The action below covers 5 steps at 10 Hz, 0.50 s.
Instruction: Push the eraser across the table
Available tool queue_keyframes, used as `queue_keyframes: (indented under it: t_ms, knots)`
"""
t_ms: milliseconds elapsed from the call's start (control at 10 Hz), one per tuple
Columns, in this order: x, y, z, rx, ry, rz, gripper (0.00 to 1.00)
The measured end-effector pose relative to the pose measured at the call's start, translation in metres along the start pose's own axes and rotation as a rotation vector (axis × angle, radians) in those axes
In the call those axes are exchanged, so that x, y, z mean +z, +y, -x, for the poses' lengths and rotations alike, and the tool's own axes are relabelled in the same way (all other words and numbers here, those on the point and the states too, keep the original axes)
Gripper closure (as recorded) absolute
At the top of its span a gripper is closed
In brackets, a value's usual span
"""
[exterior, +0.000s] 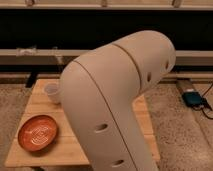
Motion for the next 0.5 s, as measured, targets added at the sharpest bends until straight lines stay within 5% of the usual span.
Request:
queue_keyframes:
  t_ms: [500]
  knots:
    - [0.000,0.002,0.029,-0.009,-0.025,-0.001,1.00]
